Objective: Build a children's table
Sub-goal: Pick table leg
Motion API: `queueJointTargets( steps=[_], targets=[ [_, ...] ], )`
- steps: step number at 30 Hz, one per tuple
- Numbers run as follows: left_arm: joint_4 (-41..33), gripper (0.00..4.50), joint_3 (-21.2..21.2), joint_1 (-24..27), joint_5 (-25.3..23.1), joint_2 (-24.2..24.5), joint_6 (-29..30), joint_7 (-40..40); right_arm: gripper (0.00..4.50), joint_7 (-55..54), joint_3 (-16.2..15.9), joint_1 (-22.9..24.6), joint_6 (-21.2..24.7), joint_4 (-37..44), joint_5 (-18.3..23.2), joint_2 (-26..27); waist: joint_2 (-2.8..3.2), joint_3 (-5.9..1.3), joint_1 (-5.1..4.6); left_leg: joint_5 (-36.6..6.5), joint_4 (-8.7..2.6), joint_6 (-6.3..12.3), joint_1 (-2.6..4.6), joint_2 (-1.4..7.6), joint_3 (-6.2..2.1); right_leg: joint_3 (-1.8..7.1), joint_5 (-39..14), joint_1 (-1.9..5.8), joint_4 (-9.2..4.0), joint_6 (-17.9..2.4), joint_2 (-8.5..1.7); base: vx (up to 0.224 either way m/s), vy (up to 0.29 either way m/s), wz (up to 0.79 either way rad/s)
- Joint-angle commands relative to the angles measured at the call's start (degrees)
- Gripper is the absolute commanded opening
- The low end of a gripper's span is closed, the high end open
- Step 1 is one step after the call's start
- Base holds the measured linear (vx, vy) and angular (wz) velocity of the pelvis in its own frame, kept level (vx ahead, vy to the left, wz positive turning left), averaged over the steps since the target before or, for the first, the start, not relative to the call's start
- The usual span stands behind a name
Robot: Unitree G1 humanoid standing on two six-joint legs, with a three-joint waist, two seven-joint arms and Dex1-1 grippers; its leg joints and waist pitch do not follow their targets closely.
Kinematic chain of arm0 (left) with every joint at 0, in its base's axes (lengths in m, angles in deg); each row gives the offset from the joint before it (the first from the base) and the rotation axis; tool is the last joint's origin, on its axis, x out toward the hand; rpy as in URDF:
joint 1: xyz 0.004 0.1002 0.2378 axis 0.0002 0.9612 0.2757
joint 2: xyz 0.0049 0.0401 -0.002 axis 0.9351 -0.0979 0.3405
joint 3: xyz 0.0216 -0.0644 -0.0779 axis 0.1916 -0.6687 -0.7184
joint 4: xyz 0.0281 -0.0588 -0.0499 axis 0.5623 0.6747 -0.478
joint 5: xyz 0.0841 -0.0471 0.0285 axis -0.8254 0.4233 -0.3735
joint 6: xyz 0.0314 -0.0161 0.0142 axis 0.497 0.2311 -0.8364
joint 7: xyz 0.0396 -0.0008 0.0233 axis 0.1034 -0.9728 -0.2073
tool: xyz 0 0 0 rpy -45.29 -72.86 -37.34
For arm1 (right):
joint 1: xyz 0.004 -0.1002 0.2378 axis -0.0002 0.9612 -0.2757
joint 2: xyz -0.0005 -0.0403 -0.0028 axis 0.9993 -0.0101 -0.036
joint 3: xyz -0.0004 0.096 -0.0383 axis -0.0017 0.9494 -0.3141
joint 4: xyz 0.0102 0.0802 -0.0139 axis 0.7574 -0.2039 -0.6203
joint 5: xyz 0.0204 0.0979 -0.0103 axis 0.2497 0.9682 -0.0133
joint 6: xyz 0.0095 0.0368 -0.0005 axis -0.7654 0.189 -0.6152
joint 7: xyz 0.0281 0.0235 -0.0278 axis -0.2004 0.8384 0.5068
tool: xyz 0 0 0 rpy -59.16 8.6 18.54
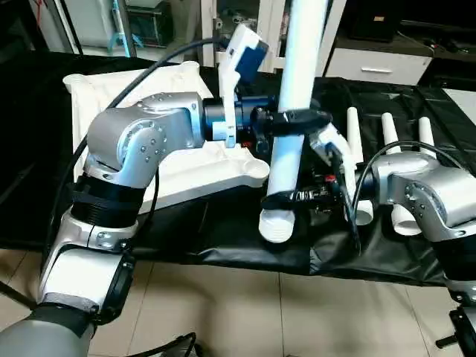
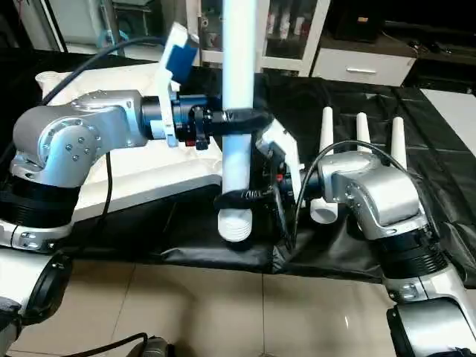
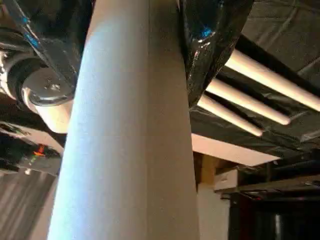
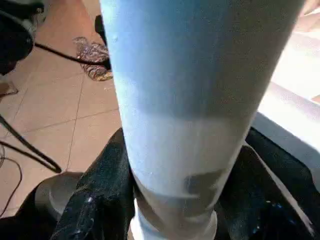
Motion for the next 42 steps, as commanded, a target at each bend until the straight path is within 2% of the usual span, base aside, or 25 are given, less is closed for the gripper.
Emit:
queueJointTargets(
  steps=[1, 4, 9, 12, 14, 16, 18, 22, 23, 25, 26, 28, 29, 30, 31, 32, 33, 34, 35, 36, 38, 39, 40, 41, 42],
  targets=[
    [0.0, 2.51, -1.5, -0.3, 0.9, -0.3, 1.4, -1.0, 1.86, -1.4, 2.2, 0.8, 0.0, -0.3, 0.6, -0.4, 0.39, -4.78, 0.00, -6.5, -3.63, -0.70, 1.46, 2.05, -0.69, 2.19, 1.0, 2.70, -3.65, -15.9, -4.11, 0.000, 0.000, 0.00],
    [0.2, 2.74, -3.6, 0.3, 2.8, 0.2, 2.7, -0.4, 1.86, -3.3, 3.1, 1.1, -0.5, -0.9, -0.1, -0.1, 0.23, -4.84, 0.02, -6.8, -3.60, -0.84, 1.42, 1.90, -0.65, 2.19, 0.6, 2.81, -3.78, -15.9, -4.15, 0.000, 0.000, 0.00],
    [-1.1, 3.05, -2.7, 1.5, 3.8, 1.1, 4.6, 1.7, 1.86, -5.4, 4.6, 0.9, -0.7, -2.0, 0.0, 0.9, 0.56, -4.81, -0.12, -7.4, -3.72, -1.31, 1.52, 1.97, -0.74, 2.14, -0.2, 2.63, -3.82, -15.6, -4.05, 0.000, 0.000, 0.00],
    [-1.2, 3.36, -2.4, 2.3, 2.1, 1.4, 3.1, 1.4, 1.86, -7.1, 5.9, 0.7, -1.0, -2.1, 0.3, 1.5, 0.91, -4.83, -0.09, -7.5, -3.74, -1.38, 1.54, 1.97, -0.81, 2.12, 0.5, 2.62, -3.74, -15.6, -4.06, 0.000, 0.000, 0.00],
    [-1.1, 3.42, -2.7, 2.5, 1.9, 1.4, 2.5, 1.0, 1.86, -7.6, 6.2, 0.7, -1.1, -2.2, 0.2, 1.6, 0.70, -4.85, -0.10, -7.6, -3.78, -1.57, 1.53, 1.97, -0.79, 2.12, 0.7, 2.68, -3.80, -15.7, -4.09, 0.000, 0.000, 0.00],
    [-0.6, 3.46, -4.3, 5.0, -0.7, 2.8, -1.7, -0.5, 1.86, -12.4, 8.7, 1.1, -2.6, -4.9, -1.6, 1.8, 0.65, -4.79, -0.07, -7.9, -3.84, -2.05, 1.55, 1.97, -0.73, 2.12, 0.1, 2.56, -3.92, -15.4, -4.07, 0.000, 0.000, 0.00],
    [-0.8, 3.47, -5.6, 7.5, -0.1, 4.0, -2.0, 0.2, 1.86, -14.2, 9.9, 1.9, -2.4, -5.2, -1.6, 2.1, 0.54, -4.78, -0.12, -8.2, -3.94, -2.54, 1.53, 1.88, -0.72, 2.12, -0.8, 2.68, -3.92, -14.9, -4.08, 0.000, 0.000, 0.00],
    [-3.6, 3.47, -6.3, 12.2, 0.1, 6.5, -1.9, 2.0, 1.86, -15.4, 11.2, 3.9, -1.7, -2.5, -0.8, 2.6, 0.86, -4.89, -0.26, -7.9, -4.00, -2.49, 1.58, 1.96, -0.76, 2.07, -0.1, 2.51, -3.79, -14.0, -3.98, 0.000, 0.000, 0.00],
    [-5.5, 3.47, -8.3, 14.8, -0.2, 7.3, -2.0, -0.1, 1.86, -19.0, 12.4, 4.8, -2.3, -1.3, -2.3, 3.2, 0.96, -4.88, -0.30, -8.1, -4.04, -2.59, 1.63, 1.99, -0.77, 2.05, -0.1, 2.48, -3.79, -14.2, -3.96, 0.000, 0.000, 0.00],
    [-6.2, 3.47, -9.1, 16.0, -1.0, 7.5, -3.2, -1.6, 1.86, -21.4, 13.0, 5.0, -2.4, -1.1, -3.0, 3.6, 1.07, -4.81, -0.41, -8.3, -4.15, -3.10, 1.58, 2.16, -0.86, 2.08, 0.0, 2.43, -3.76, -14.2, -4.05, 0.000, 0.000, 0.00],
    [-6.9, 3.47, -9.9, 17.1, -2.1, 7.5, -4.8, -3.0, 1.86, -23.7, 13.8, 5.1, -2.4, -1.0, -3.6, 4.2, 1.25, -4.74, -0.51, -9.2, -4.11, -3.18, 1.73, 1.96, -0.76, 2.11, -1.3, 2.28, -3.93, -14.0, -3.95, 0.000, 0.000, 0.00],
    [-9.3, 3.47, -12.0, 21.2, -9.5, 5.6, -10.2, -14.3, 1.86, -30.4, 15.9, 6.9, -2.6, 3.2, -4.7, 6.9, 1.28, -4.45, -0.83, -11.0, -4.40, -3.94, 1.61, 2.27, -0.90, 2.23, -3.5, 2.27, -4.31, -13.1, -3.96, 0.000, 0.000, 0.00],
    [-11.4, 3.47, -12.3, 25.7, -15.5, 4.3, -14.1, -22.4, 1.86, -35.9, 16.0, 9.2, -2.3, 8.1, -6.9, 8.9, 1.24, -4.46, -0.93, -11.8, -4.54, -3.95, 1.71, 2.30, -1.01, 2.22, -5.1, 2.31, -4.50, -11.6, -3.99, 0.000, 0.000, 0.00],
    [-12.3, 3.47, -11.7, 27.6, -17.5, 4.3, -15.7, -23.8, 1.86, -37.9, 15.7, 10.2, -2.0, 9.7, -8.1, 9.6, 0.97, -4.47, -0.96, -11.1, -4.61, -3.89, 1.58, 2.45, -1.12, 2.26, -5.0, 2.37, -4.59, -10.8, -4.04, 0.000, 0.000, 0.00],
    [-13.4, 3.47, -11.1, 29.6, -19.4, 3.8, -17.9, -25.0, 1.86, -39.5, 15.3, 11.0, -1.3, 10.7, -8.9, 10.4, 1.04, -4.52, -1.02, -10.3, -4.62, -3.85, 1.43, 2.39, -1.20, 2.25, -4.7, 2.42, -4.49, -10.1, -4.00, 0.000, 0.000, 0.00],
    [-14.4, 3.47, -10.6, 31.9, -20.9, 3.0, -17.9, -27.3, 1.86, -42.8, 15.6, 12.0, -1.4, 11.8, -10.4, 12.0, 1.19, -4.59, -1.34, -10.0, -4.66, -3.94, 1.48, 2.24, -1.08, 2.30, -5.3, 2.10, -4.55, -9.0, -3.84, 0.000, 0.000, 0.00],
    [-14.9, 3.47, -9.9, 33.8, -23.3, 2.2, -19.6, -30.1, 1.86, -46.0, 16.6, 13.1, -2.4, 12.8, -11.6, 13.8, 0.62, -4.49, -1.41, -10.3, -4.75, -3.99, 1.49, 2.13, -0.94, 2.28, -6.1, 1.99, -4.77, -8.8, -3.76, 0.000, 0.000, 0.00],
    [-15.3, 3.47, -9.3, 35.0, -25.1, 1.6, -20.7, -32.0, 1.86, -48.3, 17.3, 13.8, -3.2, 13.4, -12.4, 15.1, 0.93, -4.36, -1.38, -11.9, -4.86, -4.25, 1.64, 2.08, -0.97, 2.36, -8.8, 1.68, -4.97, -8.5, -3.82, 0.000, 0.000, 0.00],
    [-16.1, 3.47, -9.7, 36.6, -25.7, -0.3, -21.2, -34.6, 1.86, -52.5, 17.1, 15.2, -7.3, 14.6, -15.8, 16.6, 1.03, -4.27, -1.36, -13.3, -5.00, -4.89, 1.78, 2.26, -1.02, 2.43, -10.9, 1.30, -5.23, -7.9, -3.91, 0.000, 0.000, 0.00],
    [-16.1, 3.47, -9.7, 36.7, -25.8, -0.4, -21.2, -34.7, 1.86, -52.6, 17.1, 15.3, -7.5, 14.7, -15.9, 16.6, 1.05, -4.13, -1.33, -14.4, -5.09, -5.13, 1.86, 2.24, -1.00, 2.45, -12.1, 1.16, -5.45, -7.6, -3.94, 0.000, 0.000, 0.00],
    [-17.7, 3.47, -9.9, 38.8, -27.2, -3.4, -22.4, -38.7, 1.86, -57.0, 16.3, 18.1, -15.9, 16.4, -20.1, 18.3, 1.10, -4.04, -1.36, -16.8, -5.20, -5.64, 1.98, 2.14, -1.17, 2.46, -15.0, 0.97, -5.72, -6.6, -3.94, 0.000, 0.000, 0.00],
    [-18.5, 3.47, -10.4, 40.5, -28.8, -6.4, -24.2, -43.2, 1.86, -59.0, 15.2, 21.3, -16.8, 19.0, -21.3, 19.4, 1.17, -3.94, -1.41, -17.3, -5.27, -5.90, 1.89, 2.32, -1.27, 2.54, -14.6, 0.89, -5.90, -5.7, -3.87, 0.000, 0.000, 0.00],
    [-18.6, 3.47, -10.6, 40.8, -29.0, -7.3, -24.5, -44.4, 1.86, -59.0, 14.9, 22.1, -16.6, 19.7, -21.2, 19.6, 1.25, -3.99, -1.60, -17.0, -5.36, -5.58, 1.69, 2.22, -1.36, 2.53, -12.6, 1.22, -5.77, -5.3, -3.70, 0.000, 0.000, 0.00],
    [-18.4, 3.47, -10.5, 41.1, -29.0, -8.0, -24.4, -45.0, 1.86, -58.0, 14.9, 22.9, -16.2, 20.5, -19.9, 20.1, 0.87, -4.05, -1.82, -16.9, -5.37, -4.97, 1.54, 2.00, -1.32, 2.49, -11.9, 1.37, -5.73, -5.0, -3.53, 0.000, 0.000, 0.00],
    [-18.2, 3.47, -10.2, 41.2, -29.5, -8.1, -24.8, -45.2, 1.86, -57.6, 15.3, 23.3, -16.3, 20.8, -18.8, 21.0, 0.92, -4.10, -1.94, -16.9, -5.33, -4.56, 1.47, 1.94, -1.36, 2.55, -11.7, 1.43, -5.64, -4.9, -3.59, 0.000, 0.000, 0.00]
  ],
)
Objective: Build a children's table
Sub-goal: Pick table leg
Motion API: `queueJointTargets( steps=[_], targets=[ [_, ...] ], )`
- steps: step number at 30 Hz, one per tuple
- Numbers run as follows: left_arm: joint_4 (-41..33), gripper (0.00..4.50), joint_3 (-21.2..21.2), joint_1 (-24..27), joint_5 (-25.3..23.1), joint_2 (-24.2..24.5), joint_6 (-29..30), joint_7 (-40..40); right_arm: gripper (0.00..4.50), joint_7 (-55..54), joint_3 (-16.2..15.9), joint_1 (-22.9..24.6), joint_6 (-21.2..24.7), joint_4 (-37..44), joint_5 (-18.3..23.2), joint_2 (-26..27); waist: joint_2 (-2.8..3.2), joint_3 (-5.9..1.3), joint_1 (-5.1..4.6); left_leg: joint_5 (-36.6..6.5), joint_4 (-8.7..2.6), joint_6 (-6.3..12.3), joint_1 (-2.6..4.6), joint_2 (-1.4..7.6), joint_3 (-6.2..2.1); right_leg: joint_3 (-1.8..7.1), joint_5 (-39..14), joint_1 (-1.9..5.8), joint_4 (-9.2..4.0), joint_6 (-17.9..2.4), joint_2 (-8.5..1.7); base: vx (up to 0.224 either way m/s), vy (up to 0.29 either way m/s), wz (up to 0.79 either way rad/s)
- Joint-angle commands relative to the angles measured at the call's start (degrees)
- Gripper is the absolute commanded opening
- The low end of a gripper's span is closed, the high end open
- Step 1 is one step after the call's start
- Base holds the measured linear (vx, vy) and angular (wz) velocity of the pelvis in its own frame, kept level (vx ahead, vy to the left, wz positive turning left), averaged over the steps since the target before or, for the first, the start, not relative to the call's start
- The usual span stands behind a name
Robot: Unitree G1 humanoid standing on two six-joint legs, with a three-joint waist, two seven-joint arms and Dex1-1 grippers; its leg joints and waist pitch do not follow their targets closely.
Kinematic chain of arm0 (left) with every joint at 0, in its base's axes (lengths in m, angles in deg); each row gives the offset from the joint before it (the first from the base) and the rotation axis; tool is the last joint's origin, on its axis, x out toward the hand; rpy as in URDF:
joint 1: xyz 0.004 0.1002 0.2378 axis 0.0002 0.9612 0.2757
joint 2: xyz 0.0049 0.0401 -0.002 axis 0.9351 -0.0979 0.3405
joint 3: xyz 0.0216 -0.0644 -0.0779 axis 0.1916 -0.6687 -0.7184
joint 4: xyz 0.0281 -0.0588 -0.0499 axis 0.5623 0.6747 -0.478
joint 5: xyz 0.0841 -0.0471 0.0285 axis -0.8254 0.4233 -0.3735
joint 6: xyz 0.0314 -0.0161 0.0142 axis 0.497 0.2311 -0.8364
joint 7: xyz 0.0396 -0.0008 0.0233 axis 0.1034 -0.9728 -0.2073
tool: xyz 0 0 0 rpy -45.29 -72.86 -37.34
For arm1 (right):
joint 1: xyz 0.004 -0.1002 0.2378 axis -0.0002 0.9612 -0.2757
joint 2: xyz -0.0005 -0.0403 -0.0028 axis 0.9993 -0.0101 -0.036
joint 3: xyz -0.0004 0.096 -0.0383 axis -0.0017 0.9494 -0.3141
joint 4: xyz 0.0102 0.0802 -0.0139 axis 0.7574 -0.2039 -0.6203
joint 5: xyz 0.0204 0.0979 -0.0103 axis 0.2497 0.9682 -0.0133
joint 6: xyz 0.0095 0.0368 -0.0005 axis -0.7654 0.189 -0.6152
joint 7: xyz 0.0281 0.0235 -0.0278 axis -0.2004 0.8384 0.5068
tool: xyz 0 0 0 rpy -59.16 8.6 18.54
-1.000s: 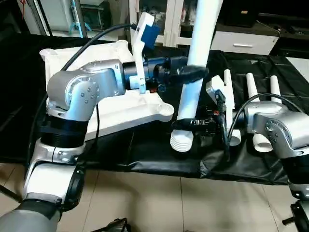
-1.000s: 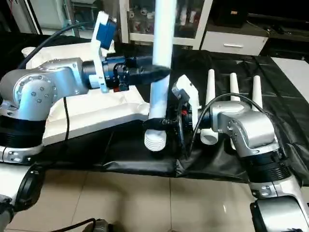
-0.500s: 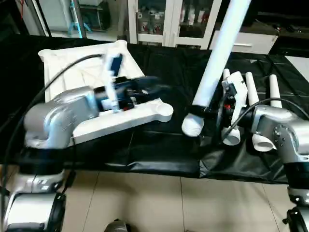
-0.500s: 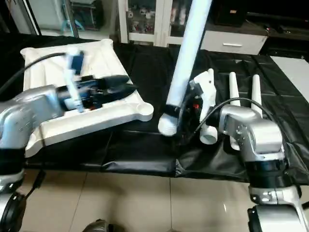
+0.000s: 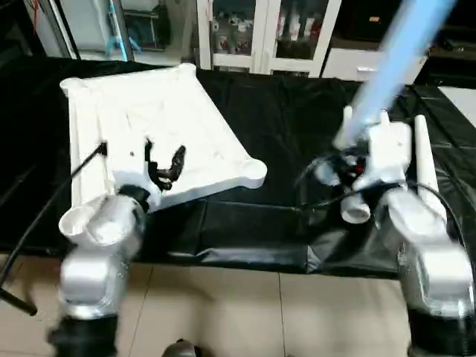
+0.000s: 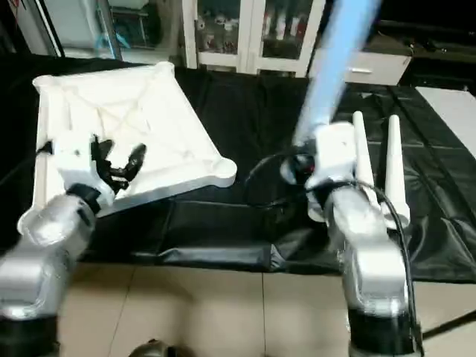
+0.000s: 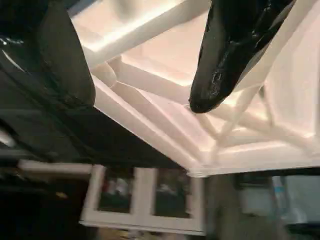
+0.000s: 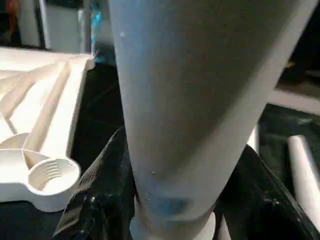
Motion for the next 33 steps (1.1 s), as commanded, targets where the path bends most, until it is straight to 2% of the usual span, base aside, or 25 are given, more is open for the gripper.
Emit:
queueJointTargets(
  steps=[1, 2, 4, 6, 7, 8, 10, 12, 15, 16, 17, 22, 25, 26, 27, 28, 29, 30, 31, 32, 33],
  targets=[
    [-0.2, 3.47, 0.6, 0.1, -1.5, -0.1, -1.1, -1.6, 1.86, 0.4, 0.9, 0.5, -0.7, 2.0, 2.4, 1.4, 0.37, -3.85, -0.30, -16.7, -5.05, -4.18, 1.44, 1.92, -1.31, 2.52, -11.6, 1.32, -5.33, -5.5, -3.72, 0.000, 0.000, 0.00],
    [0.4, 3.47, 1.8, -0.1, -2.2, -0.4, -2.5, -1.2, 1.86, 0.7, 0.5, 1.6, -0.3, 2.5, 3.2, 2.6, 0.14, -3.66, -0.63, -16.9, -5.15, -3.46, 1.26, 1.76, -1.33, 2.49, -13.2, 1.26, -5.69, -5.0, -3.69, 0.000, 0.000, 0.00],
    [0.7, 3.47, 3.0, -0.6, -3.2, -0.8, -3.0, -1.6, 1.86, 0.7, -0.6, 2.4, -0.7, 2.5, 2.6, 2.5, 0.28, -3.68, -0.73, -17.2, -5.10, -3.62, 1.56, 1.91, -1.30, 2.54, -14.0, 0.99, -5.83, -4.8, -3.65, 0.000, 0.000, 0.00],
    [1.2, 3.47, 4.1, -1.3, -4.2, -1.4, -3.1, -2.2, 1.86, 0.5, -2.0, 2.8, -1.4, 1.8, 1.6, 2.2, 0.32, -3.69, -0.82, -16.5, -5.13, -3.87, 1.47, 1.91, -1.28, 2.55, -12.7, 1.08, -5.71, -5.0, -3.60, 0.000, 0.000, 0.00],
    [1.6, 3.47, 4.7, -1.7, -5.1, -1.7, -3.6, -2.6, 1.86, 0.7, -3.0, 3.0, -2.1, 1.4, 1.0, 2.0, 0.59, -3.76, -0.82, -16.2, -5.09, -3.97, 1.47, 1.91, -1.32, 2.54, -12.0, 1.09, -5.58, -5.1, -3.60, 0.000, 0.000, 0.00],
    [1.8, 3.47, 5.0, -2.0, -5.5, -2.1, -3.8, -3.1, 1.86, 0.8, -3.6, 3.1, -2.6, 1.2, 0.6, 1.9, 0.41, -3.74, -0.93, -15.8, -5.09, -4.01, 1.36, 1.89, -1.32, 2.51, -10.8, 1.21, -5.57, -5.2, -3.52, 0.000, 0.000, 0.00],
    [2.0, 3.47, 5.2, -2.2, -5.6, -2.6, -3.7, -3.3, 1.86, 0.5, -4.3, 2.9, -2.9, 0.9, -0.5, 1.8, 0.60, -3.87, -0.98, -15.0, -4.99, -4.01, 1.37, 1.91, -1.31, 2.52, -9.1, 1.27, -5.41, -5.7, -3.61, 0.000, 0.000, 0.00],
    [2.5, 3.47, 5.8, -2.3, -5.9, -3.1, -4.0, -3.4, 1.86, -1.4, -4.4, 2.8, -2.6, 0.7, -2.6, 1.7, 0.62, -3.93, -1.17, -14.1, -4.94, -3.88, 1.33, 1.88, -1.26, 2.49, -6.9, 1.40, -5.25, -6.3, -3.50, 0.000, 0.000, 0.00],
    [2.4, 3.47, 6.2, -2.1, -6.4, -3.1, -4.2, -3.6, 1.86, -1.3, -3.5, 3.0, -1.8, 0.9, -1.5, 1.9, 0.61, -4.14, -1.26, -12.3, -4.80, -3.41, 1.29, 1.87, -1.25, 2.41, -3.5, 1.67, -4.94, -6.8, -3.47, 0.000, 0.000, 0.00],
    [2.0, 3.47, 6.1, -1.8, -6.6, -3.3, -4.2, -3.9, 1.86, -1.6, -2.8, 3.1, -1.6, 1.0, -1.1, 1.9, 0.83, -4.13, -1.34, -12.1, -4.79, -3.33, 1.30, 1.88, -1.27, 2.39, -2.9, 1.66, -4.92, -6.9, -3.46, 0.000, 0.000, 0.00],
    [1.9, 3.47, 6.1, -1.7, -6.7, -3.5, -4.2, -3.9, 1.86, -1.7, -2.7, 3.2, -1.6, 1.0, -1.0, 1.8, 0.72, -4.14, -1.47, -12.0, -4.73, -3.18, 1.31, 1.88, -1.23, 2.36, -2.2, 1.73, -4.90, -7.1, -3.44, 0.000, 0.000, 0.00],
    [1.2, 3.47, 6.4, -0.8, -7.3, -3.9, -4.1, -4.2, 1.86, -2.1, -2.0, 3.2, -1.3, 0.9, -0.3, 2.5, 0.62, -3.95, -1.59, -13.5, -4.84, -2.86, 1.40, 1.91, -1.16, 2.41, -5.6, 1.67, -5.26, -7.3, -3.55, 0.000, 0.000, 0.00],
    [1.0, 3.47, 6.8, -0.7, -7.7, -4.0, -4.0, -4.3, 1.86, -1.8, -2.2, 3.3, -1.3, 1.2, -0.6, 2.5, 0.85, -3.92, -1.74, -14.4, -5.09, -4.17, 1.70, 2.26, -1.57, 2.02, -5.8, 1.49, -5.15, -6.9, -2.86, 0.000, 0.000, 0.00],
    [0.8, 3.47, 7.0, -0.6, -7.9, -3.9, -3.9, -4.3, 1.86, -1.7, -2.5, 3.7, -1.3, 1.4, -0.7, 2.4, 1.14, -3.96, -2.05, -15.8, -5.32, -5.95, 2.17, 2.82, -2.18, 1.38, -4.6, 1.41, -5.01, -6.6, -1.83, 0.000, 0.000, 0.00],
    [0.7, 3.47, 7.1, -0.4, -8.0, -4.0, -3.8, -4.3, 1.86, -1.6, -2.6, 3.9, -1.2, 1.5, -0.7, 2.3, 1.38, -3.91, -2.46, -17.3, -5.88, -6.64, 2.68, 3.75, -2.98, 0.62, -2.9, 1.37, -4.81, -6.8, -0.86, 0.000, 0.000, 0.00],
    [0.7, 3.47, 7.1, -0.4, -8.0, -4.0, -3.8, -4.3, 1.86, -1.6, -2.6, 4.0, -1.2, 1.5, -0.7, 2.3, 1.74, -3.88, -2.79, -18.4, -6.75, -6.17, 3.32, 5.25, -3.97, -0.04, -2.4, 1.09, -4.39, -7.4, -0.41, 0.000, 0.000, 0.00],
    [0.7, 3.47, 6.9, -0.4, -8.1, -4.0, -3.8, -4.2, 1.86, -1.6, -2.7, 4.1, -1.0, 1.7, -0.6, 2.4, 2.53, -4.04, -3.71, -18.9, -9.41, -2.07, 4.20, 10.72, -6.94, -1.43, -1.0, 0.31, -1.31, -9.4, -1.10, 0.000, 0.000, 0.00],
    [0.7, 3.47, 6.9, -0.4, -8.1, -3.9, -3.7, -4.2, 1.86, -1.6, -2.7, 4.1, -1.0, 1.7, -0.5, 2.4, 2.72, -4.01, -3.89, -19.4, -9.87, -0.54, 4.15, 11.66, -7.09, -1.78, -0.9, -0.06, -0.25, -9.8, -1.27, -0.004, -0.088, 0.08],
    [0.7, 3.47, 6.8, -0.3, -8.2, -3.9, -3.7, -4.2, 1.86, -1.7, -2.8, 4.1, -0.9, 1.8, -0.5, 2.4, 2.71, -4.03, -4.18, -19.6, -10.13, 1.09, 4.05, 12.12, -6.95, -2.03, -0.6, -0.26, 0.57, -10.2, -1.47, -0.006, -0.144, 0.05],
    [0.7, 3.47, 6.6, -0.3, -8.0, -4.0, -3.5, -4.1, 1.86, -1.8, -2.8, 4.1, -0.6, 1.9, -0.5, 2.4, 2.45, -4.08, -4.47, -19.1, -10.24, 4.25, 3.81, 12.14, -6.77, -2.01, 0.1, -0.50, 1.18, -12.0, -2.06, -0.006, -0.144, 0.05],
    [0.8, 3.47, 6.7, -0.3, -8.1, -4.1, -3.5, -4.1, 1.86, -2.0, -2.8, 4.1, -0.5, 2.0, -0.5, 2.4, 1.91, -4.12, -4.43, -20.1, -9.70, 7.30, 3.46, 10.82, -5.63, -1.73, 1.4, -0.41, 0.67, -15.8, -2.70, -0.011, -0.199, 0.00]
  ],
)
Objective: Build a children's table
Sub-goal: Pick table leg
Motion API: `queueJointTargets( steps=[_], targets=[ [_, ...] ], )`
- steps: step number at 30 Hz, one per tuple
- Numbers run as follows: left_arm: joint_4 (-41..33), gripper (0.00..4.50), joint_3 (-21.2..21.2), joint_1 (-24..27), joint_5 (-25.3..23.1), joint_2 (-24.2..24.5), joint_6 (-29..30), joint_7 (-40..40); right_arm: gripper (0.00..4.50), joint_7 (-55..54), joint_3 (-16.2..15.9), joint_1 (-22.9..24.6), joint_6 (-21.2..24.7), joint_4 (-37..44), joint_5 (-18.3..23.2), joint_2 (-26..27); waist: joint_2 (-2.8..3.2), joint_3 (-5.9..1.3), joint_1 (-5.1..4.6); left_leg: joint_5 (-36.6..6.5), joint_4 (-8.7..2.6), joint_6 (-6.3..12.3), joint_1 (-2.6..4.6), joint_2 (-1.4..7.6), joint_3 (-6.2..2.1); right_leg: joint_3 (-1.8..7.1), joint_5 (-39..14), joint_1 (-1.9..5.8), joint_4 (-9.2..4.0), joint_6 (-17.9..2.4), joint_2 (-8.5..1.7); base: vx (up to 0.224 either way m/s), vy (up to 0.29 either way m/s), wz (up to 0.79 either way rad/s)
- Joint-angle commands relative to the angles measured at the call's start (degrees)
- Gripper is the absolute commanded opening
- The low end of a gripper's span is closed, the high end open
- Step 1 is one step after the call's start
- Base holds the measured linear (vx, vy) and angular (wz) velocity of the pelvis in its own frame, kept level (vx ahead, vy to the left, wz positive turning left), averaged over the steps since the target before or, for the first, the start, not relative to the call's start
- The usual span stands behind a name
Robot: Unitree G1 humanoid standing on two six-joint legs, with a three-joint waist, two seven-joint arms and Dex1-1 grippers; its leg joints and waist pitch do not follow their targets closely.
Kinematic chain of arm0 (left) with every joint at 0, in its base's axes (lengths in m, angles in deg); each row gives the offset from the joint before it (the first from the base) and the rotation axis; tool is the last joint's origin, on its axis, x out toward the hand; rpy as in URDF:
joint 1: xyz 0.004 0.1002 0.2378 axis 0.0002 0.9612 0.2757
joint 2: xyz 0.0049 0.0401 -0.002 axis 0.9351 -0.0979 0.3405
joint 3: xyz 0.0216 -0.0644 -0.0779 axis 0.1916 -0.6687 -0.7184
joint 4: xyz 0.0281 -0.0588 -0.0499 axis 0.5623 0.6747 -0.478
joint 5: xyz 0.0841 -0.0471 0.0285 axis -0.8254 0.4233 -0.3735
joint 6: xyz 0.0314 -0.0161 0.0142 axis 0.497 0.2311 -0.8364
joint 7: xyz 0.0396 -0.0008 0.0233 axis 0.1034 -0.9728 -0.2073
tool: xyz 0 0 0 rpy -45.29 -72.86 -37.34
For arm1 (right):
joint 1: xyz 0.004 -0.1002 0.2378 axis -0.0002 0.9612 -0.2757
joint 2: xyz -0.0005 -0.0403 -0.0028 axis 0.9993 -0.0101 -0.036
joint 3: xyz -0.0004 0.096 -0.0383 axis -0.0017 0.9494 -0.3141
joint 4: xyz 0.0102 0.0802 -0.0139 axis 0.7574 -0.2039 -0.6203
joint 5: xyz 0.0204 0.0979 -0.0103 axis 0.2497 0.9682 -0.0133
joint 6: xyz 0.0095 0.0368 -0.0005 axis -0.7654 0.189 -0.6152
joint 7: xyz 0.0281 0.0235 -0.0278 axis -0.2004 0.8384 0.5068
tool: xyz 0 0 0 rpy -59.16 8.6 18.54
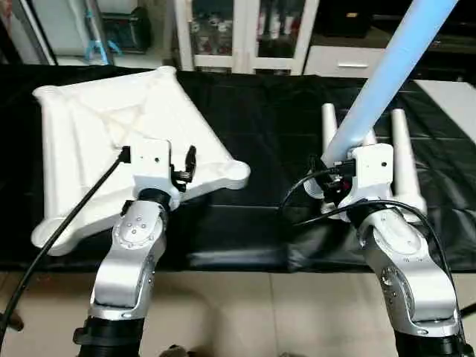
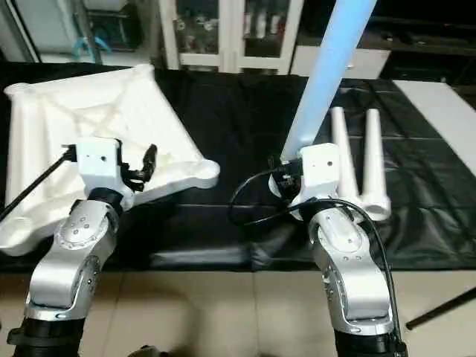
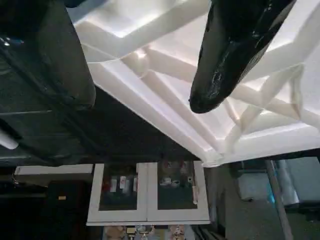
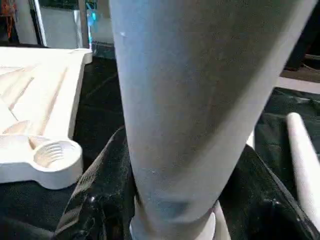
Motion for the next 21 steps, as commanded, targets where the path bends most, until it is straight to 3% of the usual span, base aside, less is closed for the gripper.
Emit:
queueJointTargets(
  steps=[1, 2, 3, 4, 5, 6, 7, 8, 9, 10, 11, 12, 13, 14, 15, 16, 17, 19, 20, 21],
  targets=[
    [-1.1, 3.47, 0.7, 0.1, -0.5, -0.6, 0.3, -0.1, 1.86, -0.5, 0.7, 0.4, 1.2, 1.4, 0.2, -0.3, 0.75, -3.91, -1.07, -21.4, -8.07, 10.32, 2.84, 7.04, -3.52, 1.93, 3.1, -0.08, -2.27, -15.5, -3.73, -0.020, -0.222, -0.01],
    [-1.0, 3.47, 0.8, 0.1, -0.5, -0.7, 0.2, 0.0, 1.86, -0.8, 0.9, 0.5, 1.8, 1.5, 0.3, 0.0, -1.47, -4.28, -1.09, -20.6, -0.84, 11.86, 1.15, -1.77, 1.15, 2.41, 2.8, 0.89, -7.41, -23.2, -2.77, -0.020, -0.222, -0.01],
    [-1.0, 3.47, 0.8, 0.1, -0.6, -0.7, 0.2, 0.0, 1.86, -0.9, 0.9, 0.5, 1.9, 1.6, 0.2, 0.1, -3.63, -5.11, 0.52, -17.8, 11.07, 12.85, -2.15, -7.88, 2.64, 3.86, -4.7, 3.45, -10.35, -24.2, -4.64, -0.029, -0.214, -0.05],
    [-1.0, 3.47, 0.8, 0.0, -0.6, -0.6, 0.2, 0.0, 1.86, -1.2, 0.9, 0.5, 2.1, 1.6, 0.1, 0.2, -2.85, -4.64, 0.99, -15.4, 11.85, 11.89, -3.52, -7.24, 1.81, 4.50, -7.1, 4.02, -10.08, -23.0, -5.77, -0.030, -0.181, -0.08],
    [-0.9, 3.47, 0.8, 0.0, -0.6, -0.6, 0.2, 0.1, 1.86, -1.4, 0.9, 0.6, 2.2, 1.7, 0.0, 0.3, -2.42, -3.92, 0.48, -13.8, 11.38, 10.05, -4.44, -7.45, 0.49, 4.03, -13.6, 4.20, -10.47, -11.4, -6.52, -0.030, -0.181, -0.08],
    [-0.9, 3.47, 0.9, 0.0, -0.7, -0.6, 0.1, 0.0, 1.86, -2.3, 0.6, 0.7, 2.2, 1.6, -1.2, 0.1, -1.89, -4.04, 0.53, -13.0, 9.44, 10.81, -3.93, -7.50, 0.02, 4.12, -15.1, 4.45, -11.14, -6.3, -6.41, -0.037, -0.140, 0.00],
    [-0.7, 3.47, 0.5, -0.1, -0.5, -0.9, 0.5, -0.4, 1.86, -2.7, 0.0, 0.9, 1.9, 1.4, -2.4, -0.3, 0.41, -4.16, 0.57, -9.8, 4.31, 13.99, -2.94, -4.76, -2.09, 3.03, -15.7, 4.86, -12.66, 4.5, -6.04, -0.054, -0.110, 0.05],
    [-0.4, 3.47, -0.2, -0.5, -0.2, -1.2, 0.9, -1.0, 1.86, -2.6, -0.5, 1.2, 1.7, 1.1, -3.0, -0.7, 1.98, -4.91, 0.72, -6.8, 2.04, 14.84, -1.19, -2.00, -3.49, 1.95, -13.3, 4.89, -12.93, 8.7, -5.36, -0.054, -0.110, 0.05],
    [-0.4, 3.47, -1.0, -0.9, 0.7, -1.5, 0.5, -0.9, 1.86, -2.2, -0.6, 1.3, 2.0, 0.9, -2.6, -0.7, 3.32, -6.19, -0.66, -1.2, -2.14, 23.72, 2.57, 11.08, -11.96, 0.49, -7.9, 1.14, -2.24, 13.2, -4.72, -0.040, -0.105, -0.06],
    [-0.4, 3.47, -1.6, -1.1, 1.2, -1.6, 0.7, -0.8, 1.86, -1.7, -0.5, 1.3, 2.2, 0.9, -2.1, -0.7, 2.72, -5.98, -1.35, 3.8, -1.14, 26.35, 4.01, 11.12, -11.57, 2.54, -6.5, -2.25, 0.56, 11.6, -5.61, -0.033, -0.097, 0.04],
    [-0.6, 3.47, -2.2, -1.3, 1.7, -1.9, 1.2, -0.6, 1.86, -1.3, -0.4, 1.2, 2.7, 0.9, -1.3, -0.6, 1.56, -4.21, -0.49, 7.1, -0.16, 25.19, 1.71, 2.32, -5.34, 4.73, 3.1, -3.44, 0.22, 2.6, -4.73, -0.033, -0.097, 0.04],
    [-0.5, 3.47, -2.0, -1.4, 1.7, -1.3, 1.2, 0.1, 1.86, -1.0, -0.5, 1.2, 2.4, 1.0, -1.0, -0.5, 0.46, -4.06, -0.47, 1.3, 0.33, 22.24, 0.27, -0.88, -3.91, 5.66, 3.8, -1.29, -2.54, 1.8, -4.77, -0.065, -0.088, 0.09],
    [-0.5, 3.47, -2.0, -1.4, 1.7, -1.3, 1.2, 0.1, 1.86, -1.0, -0.5, 1.2, 2.4, 1.0, -1.0, -0.5, -0.06, -4.65, -0.13, -1.1, 2.28, 19.21, -0.23, -3.40, -3.36, 6.96, 5.3, 0.30, -4.08, -0.1, -7.03, -0.103, -0.105, -0.06],
    [-0.4, 3.47, -2.5, -1.3, 2.1, -0.9, 1.3, 0.4, 1.86, -0.4, -0.9, 1.2, 2.7, 1.4, -0.6, -0.4, -0.52, -4.10, 1.15, -5.5, 1.59, 12.87, -1.06, -3.05, -3.11, 7.27, -1.8, 1.66, -6.25, -2.0, -9.34, -0.103, -0.105, -0.06],
    [-0.4, 3.47, -2.5, -1.3, 2.1, -0.9, 1.3, 0.4, 1.86, -0.4, -0.9, 1.2, 2.7, 1.4, -0.6, -0.4, -0.52, -3.63, 1.37, -11.5, 0.38, 7.67, -0.14, -2.47, -2.81, 6.81, -12.7, 1.55, -6.98, -3.3, -8.50, -0.103, -0.121, 0.01],
    [-0.4, 3.47, -3.1, -1.2, 2.3, -0.6, 1.2, 0.1, 1.86, 0.3, -1.9, 1.0, 2.8, 1.3, -0.8, -0.8, -0.38, -3.52, 1.36, -14.1, -0.15, 5.88, 0.50, -2.35, -2.61, 6.65, -17.2, 1.24, -7.23, -3.5, -7.87, -0.087, -0.110, 0.05],
    [-0.4, 3.47, -3.1, -1.2, 2.2, -0.5, 1.2, 0.1, 1.86, 0.4, -2.1, 1.0, 2.8, 1.3, -0.8, -0.9, -0.43, -2.93, 0.97, -18.4, -1.22, 3.83, 0.96, -2.49, -2.33, 6.23, -25.7, 0.93, -8.04, -2.6, -6.87, -0.087, -0.110, 0.05],
    [-0.8, 3.47, -3.3, -0.9, 2.1, -0.3, 1.0, 0.4, 1.86, 1.2, -3.1, 1.0, 2.4, 1.4, -1.3, -1.0, -0.41, -2.44, 0.09, -26.2, -2.00, 1.07, 2.07, -2.24, -2.71, 5.44, -37.1, 0.47, -9.12, 0.1, -6.37, -0.074, -0.057, 0.00],
    [-0.9, 3.47, -3.4, -0.8, 2.3, -0.3, 1.1, 0.6, 1.86, 1.4, -3.3, 1.0, 2.2, 1.5, -1.3, -1.0, -0.40, -2.18, -0.60, -31.9, -2.16, -0.34, 2.96, -2.45, -3.09, 4.45, -43.8, 0.30, -9.95, 2.9, -6.08, -0.068, -0.041, -0.02],
    [-1.0, 3.47, -3.4, -0.8, 2.3, -0.3, 1.1, 0.6, 1.86, 1.4, -3.3, 1.0, 2.2, 1.5, -1.3, -1.0, 0.31, -1.71, -1.57, -39.2, -1.90, -1.13, 5.02, -2.51, -3.49, 2.31, -46.8, -0.21, -11.59, 4.2, -5.33, -0.072, -0.018, -0.07]
  ],
)
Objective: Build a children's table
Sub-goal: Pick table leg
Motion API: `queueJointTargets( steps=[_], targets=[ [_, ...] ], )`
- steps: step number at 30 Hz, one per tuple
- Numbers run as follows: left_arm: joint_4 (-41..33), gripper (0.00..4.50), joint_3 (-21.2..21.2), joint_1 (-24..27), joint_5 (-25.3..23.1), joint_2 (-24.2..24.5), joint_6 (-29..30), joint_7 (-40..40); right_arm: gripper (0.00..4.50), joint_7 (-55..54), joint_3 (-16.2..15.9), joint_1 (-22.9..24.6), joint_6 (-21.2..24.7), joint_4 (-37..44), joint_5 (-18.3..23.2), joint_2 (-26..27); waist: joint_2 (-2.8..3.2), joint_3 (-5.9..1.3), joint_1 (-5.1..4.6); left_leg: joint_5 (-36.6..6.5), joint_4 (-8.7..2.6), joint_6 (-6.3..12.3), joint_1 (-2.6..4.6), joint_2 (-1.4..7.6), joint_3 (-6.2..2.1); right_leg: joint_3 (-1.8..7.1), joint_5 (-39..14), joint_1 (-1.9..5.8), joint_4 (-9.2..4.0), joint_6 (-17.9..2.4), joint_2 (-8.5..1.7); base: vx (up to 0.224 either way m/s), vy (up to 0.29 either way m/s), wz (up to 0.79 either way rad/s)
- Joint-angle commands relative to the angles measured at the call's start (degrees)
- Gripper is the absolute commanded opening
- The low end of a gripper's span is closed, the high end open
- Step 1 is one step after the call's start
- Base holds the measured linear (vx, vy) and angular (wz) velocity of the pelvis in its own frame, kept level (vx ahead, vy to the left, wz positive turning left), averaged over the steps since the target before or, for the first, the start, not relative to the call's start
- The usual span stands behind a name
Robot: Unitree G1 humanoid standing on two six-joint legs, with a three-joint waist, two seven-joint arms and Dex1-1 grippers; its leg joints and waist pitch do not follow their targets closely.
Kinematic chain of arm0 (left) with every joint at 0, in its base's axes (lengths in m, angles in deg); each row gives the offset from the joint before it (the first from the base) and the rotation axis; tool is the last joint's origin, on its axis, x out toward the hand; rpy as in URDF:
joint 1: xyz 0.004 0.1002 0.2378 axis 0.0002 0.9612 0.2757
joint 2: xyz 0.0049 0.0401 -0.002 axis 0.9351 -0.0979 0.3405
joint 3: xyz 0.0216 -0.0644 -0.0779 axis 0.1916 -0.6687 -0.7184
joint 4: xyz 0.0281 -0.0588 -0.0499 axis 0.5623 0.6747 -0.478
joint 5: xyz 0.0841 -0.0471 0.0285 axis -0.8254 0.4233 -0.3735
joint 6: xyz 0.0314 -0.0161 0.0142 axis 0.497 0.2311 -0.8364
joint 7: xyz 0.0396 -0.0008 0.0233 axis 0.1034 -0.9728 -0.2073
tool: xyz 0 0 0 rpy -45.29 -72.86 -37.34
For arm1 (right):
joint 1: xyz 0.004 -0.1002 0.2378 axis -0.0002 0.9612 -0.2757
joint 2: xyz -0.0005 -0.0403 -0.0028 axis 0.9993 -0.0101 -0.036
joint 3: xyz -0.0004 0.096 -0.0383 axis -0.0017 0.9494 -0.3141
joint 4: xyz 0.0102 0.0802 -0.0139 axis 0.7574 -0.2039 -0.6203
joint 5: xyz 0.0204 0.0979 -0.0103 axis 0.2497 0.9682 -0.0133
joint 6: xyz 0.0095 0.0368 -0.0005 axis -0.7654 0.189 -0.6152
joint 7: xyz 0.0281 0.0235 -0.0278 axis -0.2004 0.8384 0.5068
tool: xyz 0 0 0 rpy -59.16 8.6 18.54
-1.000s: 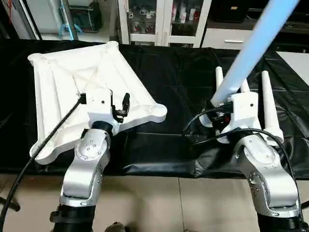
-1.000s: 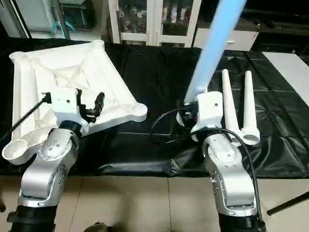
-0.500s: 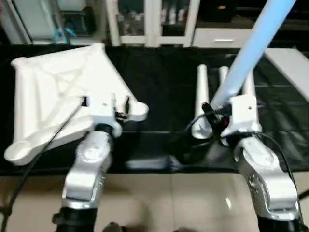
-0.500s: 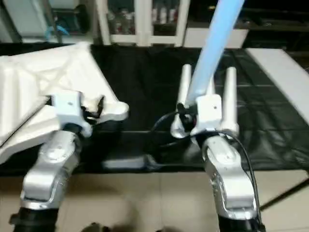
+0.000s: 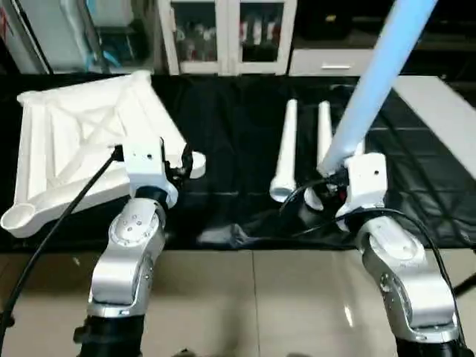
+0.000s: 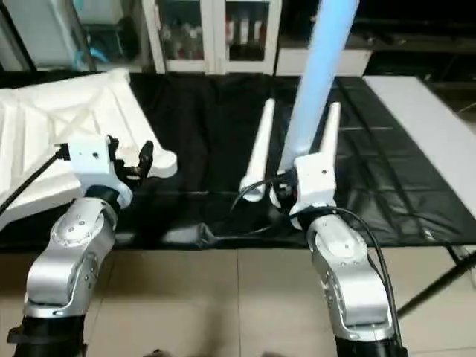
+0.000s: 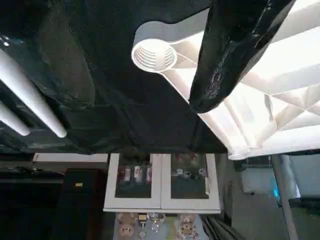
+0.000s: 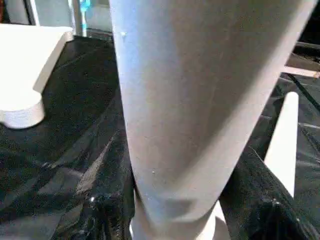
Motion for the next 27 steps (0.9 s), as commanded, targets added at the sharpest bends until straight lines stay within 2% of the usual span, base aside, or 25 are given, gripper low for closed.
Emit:
queueJointTargets(
  steps=[1, 2, 3, 4, 5, 6, 7, 8, 9, 10, 11, 12, 13, 14, 16, 17, 18, 19, 20, 21, 23, 24, 25, 26, 27],
  targets=[
    [-1.2, 3.47, 0.1, 0.0, 0.4, 0.2, 0.7, 1.2, 1.86, 0.8, -0.8, -1.1, -0.4, 1.2, 0.2, 0.1, 1.07, -1.30, -2.22, -43.5, -5.41, -4.52, 4.55, 4.23, -3.44, -2.97, -42.4, 1.01, -9.90, 0.5, -1.10, 0.000, 0.000, 0.00],
    [-1.2, 3.47, 0.3, 0.0, 0.3, 0.4, 0.7, 1.5, 1.86, 0.7, -0.8, -1.3, -0.6, 1.0, 0.1, 0.0, 1.90, -0.98, -2.59, -48.9, -8.32, -4.63, 3.29, 5.65, -3.74, -3.79, -34.8, 3.23, -6.95, -0.7, -0.17, 0.000, 0.000, 0.00],
    [-1.3, 3.47, 0.6, -0.1, 0.1, 0.5, 0.7, 1.8, 1.86, 0.7, -0.9, -1.6, -0.7, 0.8, -0.1, -0.1, 2.84, 0.07, -0.91, -58.0, -15.30, -5.18, -3.30, 7.31, -2.22, -3.67, -15.6, 9.46, 6.44, -2.6, 0.96, -0.053, 0.018, -0.01],
    [-1.4, 3.47, 0.8, 0.0, 0.1, 0.6, 0.8, 2.0, 1.86, 0.5, -0.7, -1.8, -0.9, 0.6, -0.2, -0.2, 1.85, -1.21, 0.70, -55.1, -13.50, -2.79, -1.08, 6.65, -1.66, -2.95, -11.5, 8.24, 5.27, -2.2, 1.30, 0.002, -0.056, -0.01],
    [-1.5, 3.47, 0.8, 0.1, 0.3, 0.6, 0.8, 2.1, 1.86, 0.4, -0.5, -2.1, -1.0, 0.3, -0.4, -0.3, -2.80, -2.19, -0.99, -38.2, -5.38, -1.18, 3.44, 4.19, -1.27, 3.74, -40.7, 5.32, -4.37, -1.3, -4.10, 0.002, -0.056, -0.01],
    [-1.5, 3.47, 0.9, 0.1, 0.3, 0.6, 0.8, 2.1, 1.86, 0.4, -0.5, -2.1, -1.1, 0.2, -0.5, -0.3, -2.80, -2.19, -0.99, -38.2, -5.38, -1.18, 3.44, 4.19, -1.27, 3.74, -40.7, 5.32, -4.37, -1.3, -4.10, 0.069, -0.083, -0.09],
    [-1.5, 3.47, 1.0, 0.2, 0.7, 0.5, 0.8, 2.1, 1.86, 0.2, 0.5, -2.7, -1.2, -0.5, -0.1, -0.2, -3.64, -1.31, 0.04, -14.6, 5.78, 1.10, 1.41, 1.53, -0.41, 6.67, -64.2, 5.30, -12.23, -3.7, -9.72, 0.102, -0.034, -0.10],
    [-1.5, 3.47, 1.0, 0.3, 0.7, 0.5, 0.8, 2.1, 1.86, 0.3, 1.1, -3.0, -1.2, -0.8, 0.5, 0.0, -3.03, -1.48, 1.29, -6.3, 6.06, 3.53, -4.07, 1.75, -2.49, 9.21, -57.4, 10.23, -10.81, -6.6, -10.33, 0.102, -0.034, -0.10],
    [-1.5, 3.47, 0.9, 0.4, 0.8, 0.4, 0.8, 2.1, 1.86, 0.3, 1.4, -3.1, -1.2, -1.1, 0.7, 0.1, -1.80, -2.34, 2.44, -4.2, 2.47, 3.62, -4.08, 2.59, -2.77, 6.95, -42.4, 11.05, -9.05, -10.0, -7.52, 0.144, 0.005, 0.04],
    [-1.4, 3.47, 0.9, 0.6, 0.7, 0.4, 0.8, 2.2, 1.86, 0.7, 1.3, -3.2, -1.5, -1.5, 0.5, -0.4, -1.28, -3.04, 2.21, -2.1, 0.31, 3.80, -3.47, 2.61, -2.40, 5.11, -33.6, 11.20, -8.04, -11.6, -4.90, 0.127, 0.050, 0.21],
    [-1.4, 3.47, 0.9, 0.7, 0.6, 0.4, 0.8, 2.2, 1.86, 1.3, 1.1, -3.3, -1.6, -1.7, 0.5, -0.8, 1.64, -4.44, -0.82, 3.5, -5.11, 10.29, 6.38, 6.66, -7.36, 0.08, -10.8, 3.27, -0.53, -9.4, 2.54, 0.127, 0.050, 0.21],
    [-1.4, 3.47, 0.9, 0.7, 0.6, 0.4, 0.8, 2.2, 1.86, 1.4, 1.1, -3.3, -1.7, -1.7, 0.5, -0.9, 1.64, -4.44, -0.82, 3.5, -5.11, 10.29, 6.38, 6.66, -7.36, 0.08, -10.8, 3.27, -0.53, -9.4, 2.54, 0.160, 0.040, 0.11],
    [-1.4, 3.47, 0.9, 0.8, 0.7, 0.4, 0.8, 2.2, 1.86, 1.6, 1.1, -3.3, -1.7, -1.8, 0.6, -0.9, 2.00, -6.15, -3.08, 11.0, -4.53, 25.86, 11.19, 10.86, -12.36, 0.73, -10.3, -2.43, 5.34, -1.4, 0.50, 0.154, -0.032, -0.11],
    [-1.4, 3.47, 0.8, 0.8, 0.6, 0.4, 0.8, 2.1, 1.86, 2.1, 1.4, -3.3, -1.6, -1.9, 1.3, -0.8, 1.55, -6.48, -3.13, 15.9, -4.39, 29.47, 11.39, 10.95, -13.01, 1.07, -9.1, -3.60, 6.24, 0.9, -0.19, 0.154, -0.032, -0.11],
    [-1.6, 3.47, 0.6, 1.1, 0.5, 0.4, 0.8, 2.1, 1.86, 2.9, 1.0, -3.3, -2.0, -2.0, 1.3, -1.4, 0.42, -6.08, -2.91, 22.4, -4.57, 31.65, 9.25, 8.63, -11.07, 2.22, -3.1, -5.27, 6.22, 4.1, -1.21, 0.108, -0.056, -0.18],
    [-1.7, 3.47, 0.5, 1.2, 0.4, 0.4, 0.9, 2.0, 1.86, 3.3, 0.4, -3.3, -2.2, -1.9, 0.9, -1.7, -1.51, -5.49, -2.30, 16.4, -3.06, 26.10, 7.16, 4.04, -7.53, 3.97, 4.5, -3.69, 1.07, 0.3, -2.02, 0.101, -0.063, -0.16],
    [-1.9, 3.47, 0.5, 1.3, 0.4, 0.5, 1.0, 2.0, 1.86, 3.8, -0.3, -3.2, -2.3, -1.9, 0.6, -2.0, -4.41, -4.67, -0.66, -0.7, -1.32, 18.80, 1.25, -2.89, -2.17, 7.37, -1.5, 3.55, -5.00, -2.4, -3.07, 0.112, -0.062, 0.03],
    [-1.9, 3.47, 0.5, 1.3, 0.4, 0.5, 1.0, 2.0, 1.86, 3.8, -0.3, -3.2, -2.3, -1.9, 0.6, -2.0, -5.13, -4.08, 0.31, -6.8, 3.15, 15.92, -1.36, -3.64, -1.83, 11.16, -11.2, 6.68, -7.60, -4.9, -7.29, 0.110, -0.043, 0.11],
    [-2.3, 3.47, 0.5, 1.7, 0.3, 0.7, 1.2, 1.8, 1.86, 4.2, -0.9, -3.0, -2.6, -1.9, 0.3, -1.8, -5.07, -4.37, 2.01, -5.0, 6.99, 11.60, -5.52, -0.91, -3.78, 8.34, -16.7, 9.93, -6.99, -7.1, -12.10, 0.110, -0.043, 0.11],
    [-2.5, 3.47, 0.4, 1.9, 0.3, 0.9, 1.3, 1.9, 1.86, 4.5, -1.4, -2.9, -2.8, -1.9, 0.1, -1.8, -4.18, -3.86, 0.81, -1.0, 6.81, 6.88, -5.41, -0.46, -3.82, 3.45, -18.7, 8.11, -7.54, -1.5, -11.60, 0.103, -0.041, 0.22],
    [-2.8, 3.47, 0.1, 2.1, 0.2, 0.9, 1.4, 2.0, 1.86, 4.8, -2.1, -3.0, -3.0, -2.0, 0.1, -2.0, -2.69, -3.38, 0.42, 3.2, 4.28, 6.24, -5.37, 1.28, -2.96, -1.49, -26.5, 8.51, -10.25, -6.1, -11.83, 0.108, 0.009, 0.36],
    [-3.2, 3.47, -0.2, 2.4, 0.2, 1.1, 1.5, 2.0, 1.86, 5.2, -2.8, -3.0, -3.2, -2.0, 0.2, -2.1, 0.03, -2.38, 0.57, 1.7, 0.91, 7.38, -4.13, 2.78, -3.08, -4.85, -30.7, 10.33, -11.87, -7.5, -10.83, 0.146, 0.099, 0.39],
    [-3.5, 3.47, -0.4, 2.7, 0.1, 1.2, 1.6, 2.0, 1.86, 5.5, -3.3, -3.0, -3.3, -2.1, 0.3, -2.1, 0.58, -2.22, -0.23, -0.1, -0.58, 7.83, -4.26, 3.02, -2.98, -6.85, -30.8, 11.83, -11.33, -6.9, -9.00, 0.187, 0.114, 0.38],
    [-3.8, 3.47, -0.6, 3.0, -0.1, 1.3, 1.7, 2.0, 1.86, 5.8, -3.7, -2.9, -3.5, -2.2, 0.4, -2.1, 2.65, -1.91, -1.48, -10.6, -5.21, 8.41, -4.71, 2.11, -5.26, -8.97, -28.7, 12.93, -7.32, -4.0, -2.62, 0.187, 0.114, 0.38],
    [-3.9, 3.47, -0.6, 3.1, -0.2, 1.3, 1.7, 2.0, 1.86, 5.9, -3.8, -2.9, -3.6, -2.2, 0.5, -2.1, 3.48, -3.22, -3.24, -19.6, -7.32, 13.04, 2.78, 2.88, -11.38, -7.21, -21.5, 7.49, -1.14, -4.4, 2.18, 0.223, 0.064, 0.53]
  ],
)
